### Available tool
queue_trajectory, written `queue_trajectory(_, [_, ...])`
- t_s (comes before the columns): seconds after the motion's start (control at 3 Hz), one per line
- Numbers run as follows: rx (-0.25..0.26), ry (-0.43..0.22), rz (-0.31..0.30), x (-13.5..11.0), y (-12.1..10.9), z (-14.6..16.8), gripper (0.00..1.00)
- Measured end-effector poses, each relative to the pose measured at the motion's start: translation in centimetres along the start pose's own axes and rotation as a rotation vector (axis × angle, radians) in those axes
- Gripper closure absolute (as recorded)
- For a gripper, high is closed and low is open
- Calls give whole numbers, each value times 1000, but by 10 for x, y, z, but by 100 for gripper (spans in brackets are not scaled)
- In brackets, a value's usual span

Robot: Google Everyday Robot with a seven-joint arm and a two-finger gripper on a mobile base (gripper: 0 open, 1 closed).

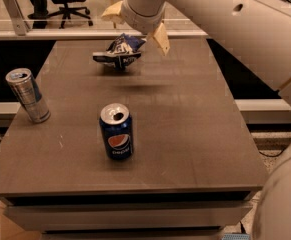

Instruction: Move blue chip bag near pepsi can

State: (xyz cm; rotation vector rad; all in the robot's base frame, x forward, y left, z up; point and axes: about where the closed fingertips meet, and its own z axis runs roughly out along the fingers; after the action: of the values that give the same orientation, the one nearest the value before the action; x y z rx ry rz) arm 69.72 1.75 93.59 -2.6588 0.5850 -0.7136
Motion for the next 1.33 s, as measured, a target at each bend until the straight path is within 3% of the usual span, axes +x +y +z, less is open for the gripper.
queue_trajectory(1.33, [14,2,-104,-14,-35,47,0])
